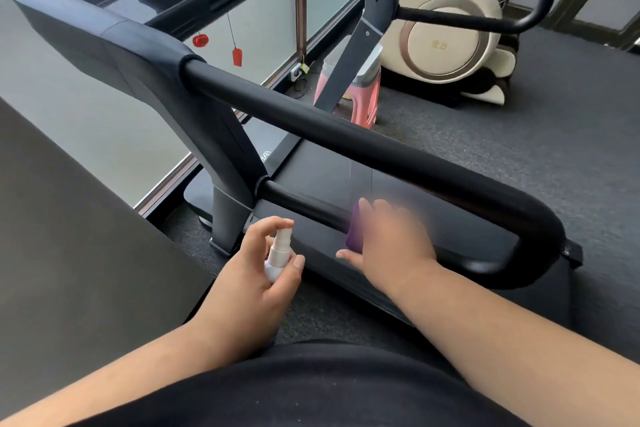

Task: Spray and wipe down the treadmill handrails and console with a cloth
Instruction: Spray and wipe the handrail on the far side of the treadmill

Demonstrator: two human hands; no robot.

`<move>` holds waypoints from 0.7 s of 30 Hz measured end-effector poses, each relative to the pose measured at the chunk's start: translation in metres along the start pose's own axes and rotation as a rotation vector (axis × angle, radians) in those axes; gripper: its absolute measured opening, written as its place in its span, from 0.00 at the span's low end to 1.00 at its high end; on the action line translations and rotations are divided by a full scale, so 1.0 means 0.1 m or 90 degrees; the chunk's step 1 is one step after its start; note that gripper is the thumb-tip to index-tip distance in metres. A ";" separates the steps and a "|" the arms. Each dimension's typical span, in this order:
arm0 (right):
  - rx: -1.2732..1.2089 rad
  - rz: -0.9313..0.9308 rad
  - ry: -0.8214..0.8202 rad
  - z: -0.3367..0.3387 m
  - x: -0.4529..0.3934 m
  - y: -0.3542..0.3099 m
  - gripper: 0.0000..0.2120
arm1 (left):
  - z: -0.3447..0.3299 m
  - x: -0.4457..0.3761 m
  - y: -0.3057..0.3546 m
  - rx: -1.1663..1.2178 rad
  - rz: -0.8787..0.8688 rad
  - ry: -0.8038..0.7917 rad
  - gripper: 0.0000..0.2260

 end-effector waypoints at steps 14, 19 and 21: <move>-0.012 0.021 -0.007 -0.21 -0.88 -1.18 0.40 | 0.85 -0.65 -0.82 -0.054 -0.019 -0.058 0.20; -0.106 -0.023 0.020 -0.26 -1.17 -1.56 0.37 | 0.95 -0.82 -0.98 -0.086 -0.037 -0.097 0.21; -0.104 -0.004 0.034 -0.24 -1.16 -1.60 0.36 | 0.93 -0.87 -0.96 -0.094 -0.045 -0.110 0.21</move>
Point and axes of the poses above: each hand's wrist, its own x-axis away from the middle knuckle, its own z-axis out of the back of the hand, y = z × x, the point moved 5 cm from there along -x, towards the middle knuckle, and after that the axes turned 9 degrees about -x, right-handed, at the moved point
